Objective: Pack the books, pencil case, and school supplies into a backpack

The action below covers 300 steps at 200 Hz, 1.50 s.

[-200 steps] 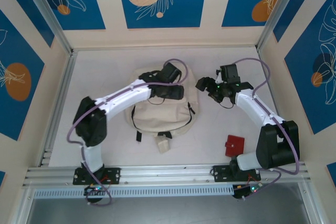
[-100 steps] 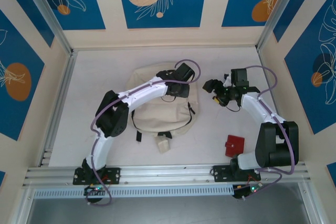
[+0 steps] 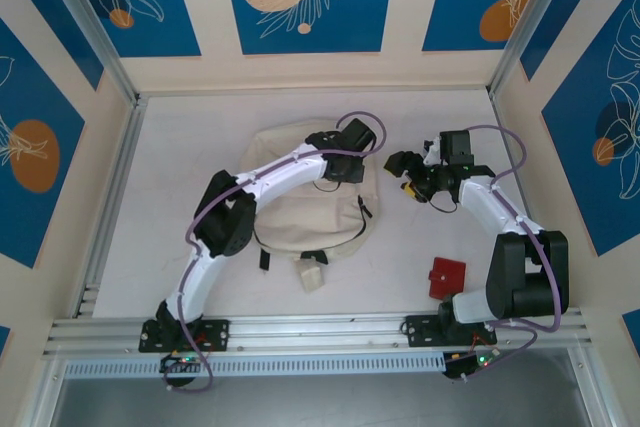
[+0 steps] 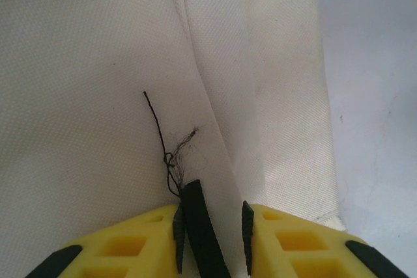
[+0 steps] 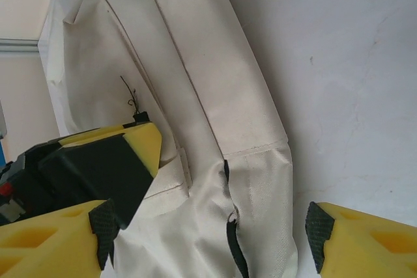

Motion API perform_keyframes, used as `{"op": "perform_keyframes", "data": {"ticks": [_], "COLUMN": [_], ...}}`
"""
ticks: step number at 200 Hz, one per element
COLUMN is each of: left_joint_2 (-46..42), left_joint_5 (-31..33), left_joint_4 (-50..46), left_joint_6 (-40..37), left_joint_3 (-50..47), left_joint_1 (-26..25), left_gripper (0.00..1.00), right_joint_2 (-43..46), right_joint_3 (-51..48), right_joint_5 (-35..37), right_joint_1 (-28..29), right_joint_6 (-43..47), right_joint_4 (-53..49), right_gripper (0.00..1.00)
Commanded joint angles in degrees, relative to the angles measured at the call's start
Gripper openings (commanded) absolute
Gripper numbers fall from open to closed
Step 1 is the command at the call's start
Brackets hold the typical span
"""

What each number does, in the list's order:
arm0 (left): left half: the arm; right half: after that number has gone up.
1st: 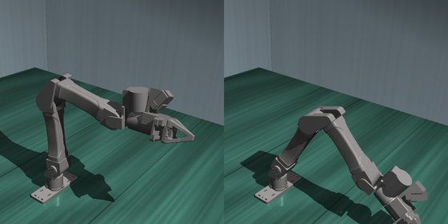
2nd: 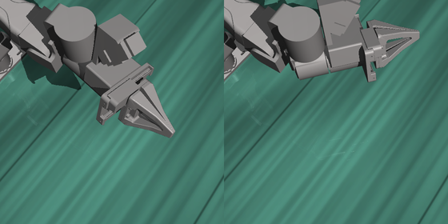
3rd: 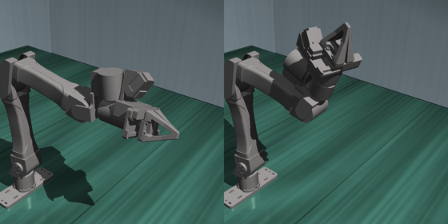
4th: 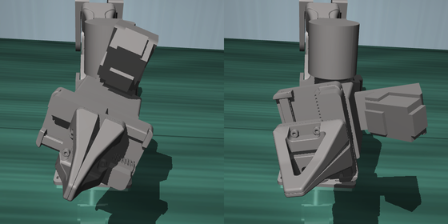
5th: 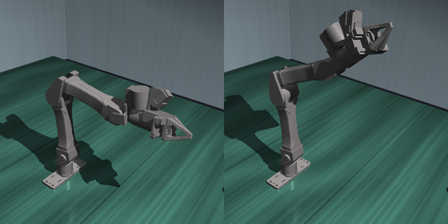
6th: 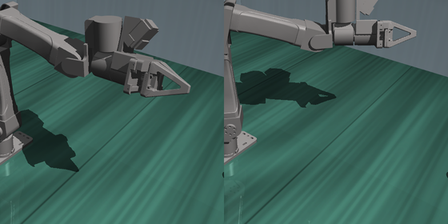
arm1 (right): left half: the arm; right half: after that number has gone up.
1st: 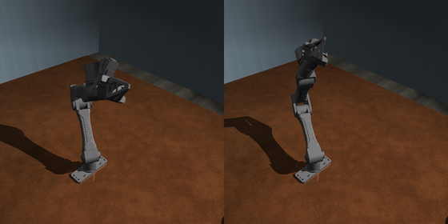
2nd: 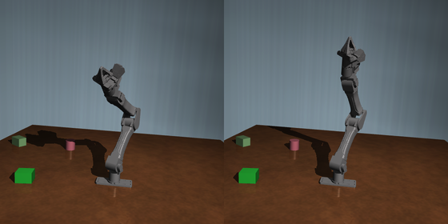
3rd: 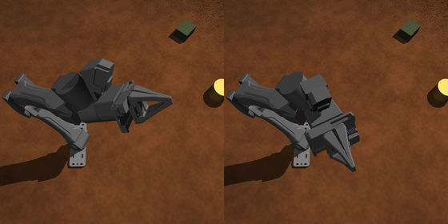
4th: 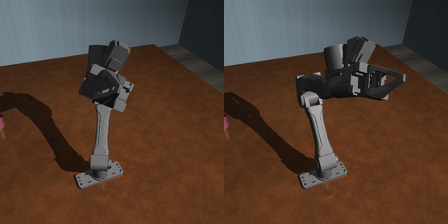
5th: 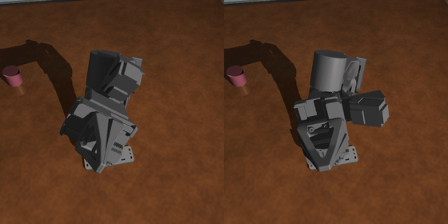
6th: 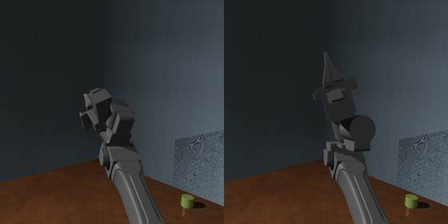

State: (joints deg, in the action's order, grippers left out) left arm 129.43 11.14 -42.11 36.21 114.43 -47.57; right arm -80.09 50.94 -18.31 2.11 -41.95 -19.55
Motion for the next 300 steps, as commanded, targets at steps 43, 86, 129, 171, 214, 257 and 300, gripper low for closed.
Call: {"op": "perform_keyframes", "data": {"ticks": [43,86,129,171,214,257,300], "left_joint_2": [3.5,1.6,-2.9,-8.2,-10.4,-11.5,-12.9], "left_joint_5": [5.7,5.0,1.0,-0.8,-1.3,-1.2,-0.8], "left_joint_4": [-6.7,-6.1,-4.3,-1.1,0.2,0.8,2.0], "left_joint_6": [-1.9,-2.6,-3.0,-3.1,-2.9,-2.6,-2.6], "left_joint_3": [5.3,5.5,3.5,-1.7,-5.0,-6.7,-8.9], "left_joint_1": [0.5,0.4,0.4,0.5,0.5,0.5,0.4], "left_gripper": [0.21,0.02,0.0,0.0,0.0,0.0,0.0], "right_joint_2": [-1.0,-1.1,-2.3,-6.0,-11.4,-17.6,-22.2], "right_joint_3": [-0.9,-0.6,-0.2,2.3,6.5,10.8,12.6], "right_joint_5": [-1.6,-1.3,-5.3,-10.7,-12.3,-12.4,-16.1], "right_joint_1": [0.8,1.1,1.5,3.6,6.8,8.7,9.3], "right_joint_6": [-0.2,-0.2,-0.9,-1.1,-1.2,-1.6,-2.7], "right_joint_4": [0.8,0.2,2.0,4.5,5.7,6.3,7.9], "right_gripper": [0.79,0.78,0.76,0.74,0.71,0.58,0.44]}}
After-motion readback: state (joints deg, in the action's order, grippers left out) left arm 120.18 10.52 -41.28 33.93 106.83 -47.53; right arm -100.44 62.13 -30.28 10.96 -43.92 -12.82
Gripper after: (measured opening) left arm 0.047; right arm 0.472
